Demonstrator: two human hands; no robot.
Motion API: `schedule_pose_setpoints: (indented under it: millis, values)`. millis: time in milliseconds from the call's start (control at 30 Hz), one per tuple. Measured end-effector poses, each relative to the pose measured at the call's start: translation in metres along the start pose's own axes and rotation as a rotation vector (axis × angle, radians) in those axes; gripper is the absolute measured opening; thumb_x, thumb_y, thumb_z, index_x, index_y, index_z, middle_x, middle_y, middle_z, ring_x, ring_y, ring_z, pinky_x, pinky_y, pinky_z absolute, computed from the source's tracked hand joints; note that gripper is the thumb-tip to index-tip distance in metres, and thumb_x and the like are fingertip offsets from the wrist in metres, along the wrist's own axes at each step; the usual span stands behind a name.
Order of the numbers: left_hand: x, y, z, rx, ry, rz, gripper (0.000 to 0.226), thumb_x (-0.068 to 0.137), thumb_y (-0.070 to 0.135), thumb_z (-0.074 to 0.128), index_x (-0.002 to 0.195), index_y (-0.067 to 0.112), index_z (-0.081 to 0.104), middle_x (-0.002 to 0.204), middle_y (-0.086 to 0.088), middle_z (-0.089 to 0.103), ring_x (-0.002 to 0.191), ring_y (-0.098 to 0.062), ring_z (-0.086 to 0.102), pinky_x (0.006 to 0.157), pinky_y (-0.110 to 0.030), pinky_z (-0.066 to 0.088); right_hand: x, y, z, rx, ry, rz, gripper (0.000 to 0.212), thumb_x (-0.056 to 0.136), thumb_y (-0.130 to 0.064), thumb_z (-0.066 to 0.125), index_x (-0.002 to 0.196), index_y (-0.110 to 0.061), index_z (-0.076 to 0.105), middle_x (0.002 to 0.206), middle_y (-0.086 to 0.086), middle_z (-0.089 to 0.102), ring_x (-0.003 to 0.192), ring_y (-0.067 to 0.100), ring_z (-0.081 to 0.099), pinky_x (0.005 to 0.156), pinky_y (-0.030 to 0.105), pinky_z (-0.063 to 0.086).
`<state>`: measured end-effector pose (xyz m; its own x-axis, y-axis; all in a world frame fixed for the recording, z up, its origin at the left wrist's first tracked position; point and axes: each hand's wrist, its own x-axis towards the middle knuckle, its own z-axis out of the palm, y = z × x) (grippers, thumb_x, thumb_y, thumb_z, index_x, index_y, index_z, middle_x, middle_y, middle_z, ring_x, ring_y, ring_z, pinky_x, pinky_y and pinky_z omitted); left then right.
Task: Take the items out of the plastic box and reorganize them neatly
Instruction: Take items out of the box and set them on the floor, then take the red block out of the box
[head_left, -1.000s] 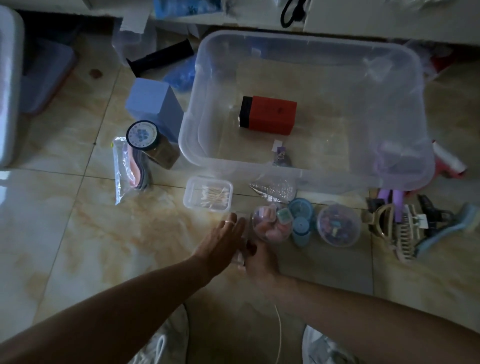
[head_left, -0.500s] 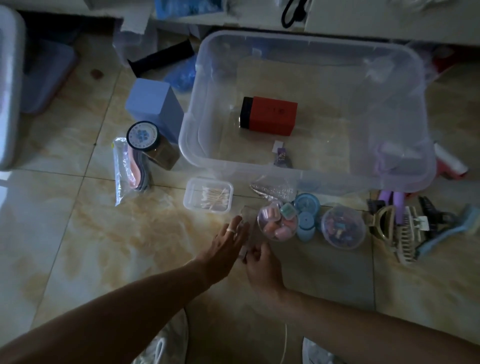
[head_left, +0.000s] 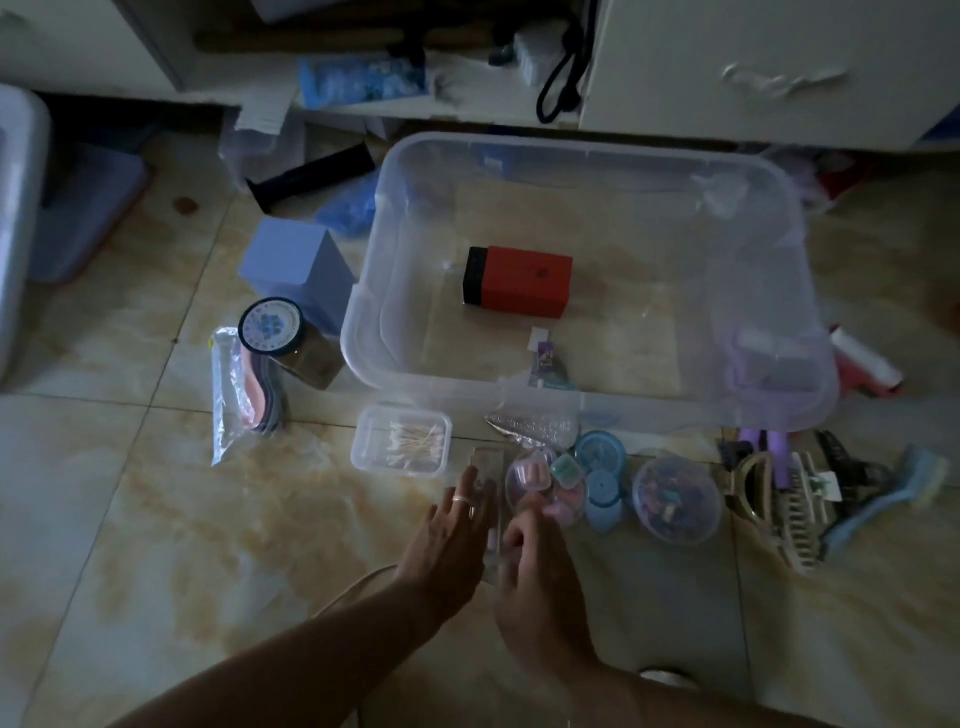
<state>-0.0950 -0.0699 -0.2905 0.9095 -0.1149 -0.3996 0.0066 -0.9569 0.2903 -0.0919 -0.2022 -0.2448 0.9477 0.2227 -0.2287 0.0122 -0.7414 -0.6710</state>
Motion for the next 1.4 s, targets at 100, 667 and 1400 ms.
schedule_pose_setpoints:
  millis: [100, 667, 1400]
  values:
    - [0.009, 0.005, -0.008, -0.013, -0.011, -0.026, 0.108, 0.085, 0.033, 0.066, 0.153, 0.012, -0.015, 0.159, -0.016, -0.014, 0.147, -0.033, 0.007, 0.115, -0.037, 0.03, 0.043, 0.001, -0.031, -0.061, 0.231, -0.251, 0.008, 0.087, -0.011, 0.045, 0.088, -0.011, 0.053, 0.088, 0.002, 0.051, 0.081, 0.018, 0.048, 0.07, 0.025, 0.039]
    - [0.007, 0.022, -0.03, 0.023, -0.124, -0.035, 0.103, 0.084, 0.043, 0.065, 0.154, 0.021, -0.006, 0.161, -0.01, -0.009, 0.145, -0.032, 0.009, 0.115, -0.042, 0.029, 0.083, 0.034, -0.025, -0.528, -0.193, -0.083, 0.05, 0.097, -0.057, 0.033, 0.135, -0.026, 0.036, 0.129, 0.008, 0.049, 0.113, 0.024, 0.052, 0.087, 0.04, 0.052]
    - [-0.022, -0.019, -0.057, 0.22, 0.159, -0.028, 0.089, 0.042, 0.035, 0.078, 0.123, 0.012, 0.053, 0.131, -0.022, 0.049, 0.117, -0.042, 0.054, 0.083, -0.056, 0.051, 0.152, -0.169, -0.132, -0.109, 0.263, -0.63, 0.01, 0.093, -0.021, 0.053, 0.092, -0.017, 0.062, 0.088, -0.002, 0.06, 0.073, 0.013, 0.057, 0.06, 0.026, 0.05]
